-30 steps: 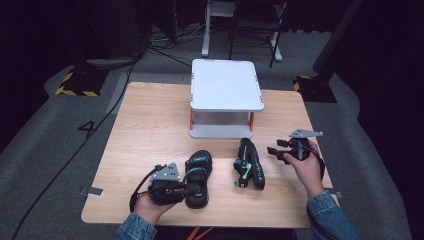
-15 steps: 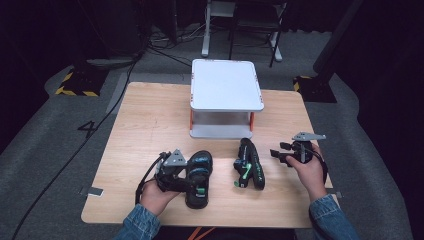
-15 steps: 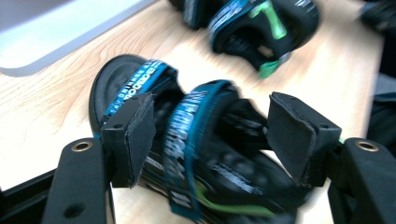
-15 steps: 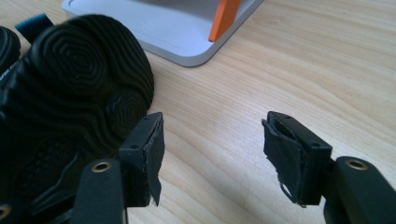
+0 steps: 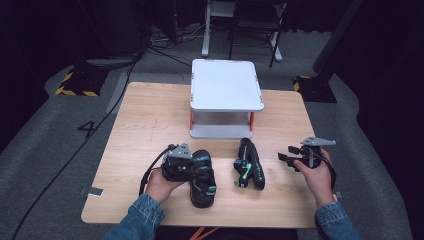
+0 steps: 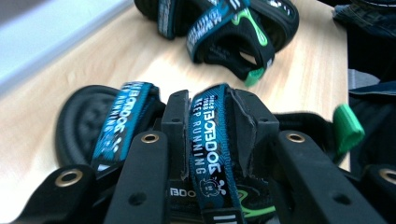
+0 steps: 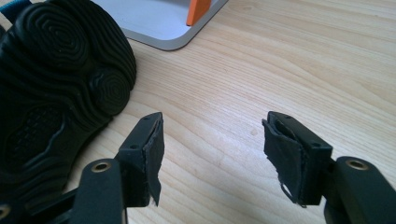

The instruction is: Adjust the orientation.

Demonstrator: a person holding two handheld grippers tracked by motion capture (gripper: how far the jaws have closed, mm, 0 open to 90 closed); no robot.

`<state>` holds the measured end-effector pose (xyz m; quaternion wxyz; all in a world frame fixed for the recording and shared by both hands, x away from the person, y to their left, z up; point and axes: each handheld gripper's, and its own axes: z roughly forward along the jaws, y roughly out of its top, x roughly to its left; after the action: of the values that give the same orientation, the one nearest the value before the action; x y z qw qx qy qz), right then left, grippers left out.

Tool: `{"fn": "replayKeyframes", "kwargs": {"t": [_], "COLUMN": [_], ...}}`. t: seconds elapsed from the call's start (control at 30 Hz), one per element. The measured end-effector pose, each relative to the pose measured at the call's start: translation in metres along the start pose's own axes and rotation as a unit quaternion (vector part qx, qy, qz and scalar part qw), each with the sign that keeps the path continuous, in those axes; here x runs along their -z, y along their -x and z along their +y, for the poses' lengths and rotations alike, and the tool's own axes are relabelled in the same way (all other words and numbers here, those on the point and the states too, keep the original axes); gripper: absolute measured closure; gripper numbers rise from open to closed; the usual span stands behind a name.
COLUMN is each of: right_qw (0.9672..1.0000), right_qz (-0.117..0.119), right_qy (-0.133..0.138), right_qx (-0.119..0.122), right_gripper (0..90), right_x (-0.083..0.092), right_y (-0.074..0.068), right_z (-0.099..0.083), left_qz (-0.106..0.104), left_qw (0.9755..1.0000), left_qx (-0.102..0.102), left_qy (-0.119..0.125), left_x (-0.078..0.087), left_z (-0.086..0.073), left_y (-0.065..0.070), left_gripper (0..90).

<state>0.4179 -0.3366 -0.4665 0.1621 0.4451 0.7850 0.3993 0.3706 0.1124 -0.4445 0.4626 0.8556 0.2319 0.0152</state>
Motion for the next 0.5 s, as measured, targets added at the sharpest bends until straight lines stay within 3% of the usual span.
{"fn": "replayKeyframes", "kwargs": {"t": [0.2, 0.27, 0.4, 0.43, 0.5], "right_qw": [0.9999, 0.9999, 0.9999, 0.9999, 0.9999], "right_qz": [-0.008, -0.01, -0.012, -0.012, -0.011], "right_qy": [-0.001, -0.001, -0.001, -0.001, -0.001], "right_qx": [-0.008, -0.012, -0.011, -0.012, -0.012], "right_gripper": [38.6, 38.7, 38.6, 38.5, 38.5], "right_x": [0.007, 0.009, 0.011, 0.011, 0.011], "right_y": [0.003, 0.003, 0.005, 0.005, 0.004], "right_z": [-0.005, -0.008, -0.01, -0.01, -0.01], "left_qz": [0.015, -0.003, -0.014, -0.015, -0.005], "left_qw": [0.9995, 0.9995, 0.9996, 0.9997, 0.9997], "left_qx": [-0.027, -0.033, -0.025, -0.015, 0.007], "left_qy": [-0.004, 0.001, 0.003, 0.01, 0.021], "left_x": [-0.019, -0.029, -0.03, -0.029, -0.025], "left_z": [0.017, 0.021, 0.019, 0.019, 0.019], "left_y": [-0.013, -0.022, -0.026, -0.027, -0.028], "left_gripper": [68.1, 67.9, 66.9, 65.1, 51.1]}}
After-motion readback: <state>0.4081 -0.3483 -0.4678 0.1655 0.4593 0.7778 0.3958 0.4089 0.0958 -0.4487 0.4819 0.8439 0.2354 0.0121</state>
